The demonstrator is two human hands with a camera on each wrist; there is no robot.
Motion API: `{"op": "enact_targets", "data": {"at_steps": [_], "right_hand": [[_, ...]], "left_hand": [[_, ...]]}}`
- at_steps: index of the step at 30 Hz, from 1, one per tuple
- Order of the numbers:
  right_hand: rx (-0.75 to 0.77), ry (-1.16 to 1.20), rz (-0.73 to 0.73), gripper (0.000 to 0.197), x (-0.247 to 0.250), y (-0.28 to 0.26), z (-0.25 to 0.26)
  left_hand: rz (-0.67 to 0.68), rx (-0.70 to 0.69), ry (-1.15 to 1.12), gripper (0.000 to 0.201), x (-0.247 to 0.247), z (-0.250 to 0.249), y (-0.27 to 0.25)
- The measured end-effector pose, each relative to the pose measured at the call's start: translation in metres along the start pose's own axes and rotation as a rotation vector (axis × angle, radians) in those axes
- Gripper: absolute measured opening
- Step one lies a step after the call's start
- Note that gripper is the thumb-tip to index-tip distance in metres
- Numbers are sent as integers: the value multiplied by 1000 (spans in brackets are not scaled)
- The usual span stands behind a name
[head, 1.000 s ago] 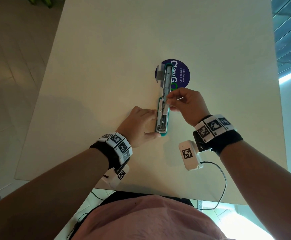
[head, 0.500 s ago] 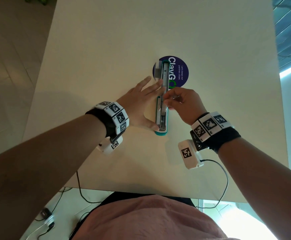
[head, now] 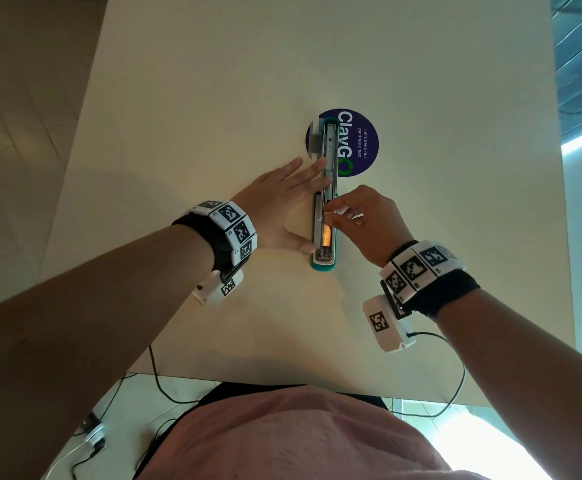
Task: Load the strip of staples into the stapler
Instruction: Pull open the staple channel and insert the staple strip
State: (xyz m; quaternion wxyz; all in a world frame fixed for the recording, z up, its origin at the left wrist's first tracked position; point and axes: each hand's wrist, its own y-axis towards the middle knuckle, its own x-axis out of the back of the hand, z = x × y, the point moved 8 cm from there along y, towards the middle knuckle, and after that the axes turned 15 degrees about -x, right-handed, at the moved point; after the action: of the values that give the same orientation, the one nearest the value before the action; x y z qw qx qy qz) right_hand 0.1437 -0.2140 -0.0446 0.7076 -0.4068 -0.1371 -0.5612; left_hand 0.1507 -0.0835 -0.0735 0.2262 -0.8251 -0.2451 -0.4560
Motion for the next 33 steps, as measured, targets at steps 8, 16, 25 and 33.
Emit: {"op": "enact_targets", "data": {"at_steps": [8,16,25,33], "right_hand": [[8,25,-35,16,-2,-7,-1],[12,32,-34,9,-6,-7,1],[57,-69,7,11,-8,-11,3],[51,-47,67,32,-13,-24,-4]], "left_hand": [[21,0,1,105,2,6,3],[24,0,7,101,2,9,5],[13,-10,5,101,3,6,4],[24,-11,3,98,6,6,4]]}}
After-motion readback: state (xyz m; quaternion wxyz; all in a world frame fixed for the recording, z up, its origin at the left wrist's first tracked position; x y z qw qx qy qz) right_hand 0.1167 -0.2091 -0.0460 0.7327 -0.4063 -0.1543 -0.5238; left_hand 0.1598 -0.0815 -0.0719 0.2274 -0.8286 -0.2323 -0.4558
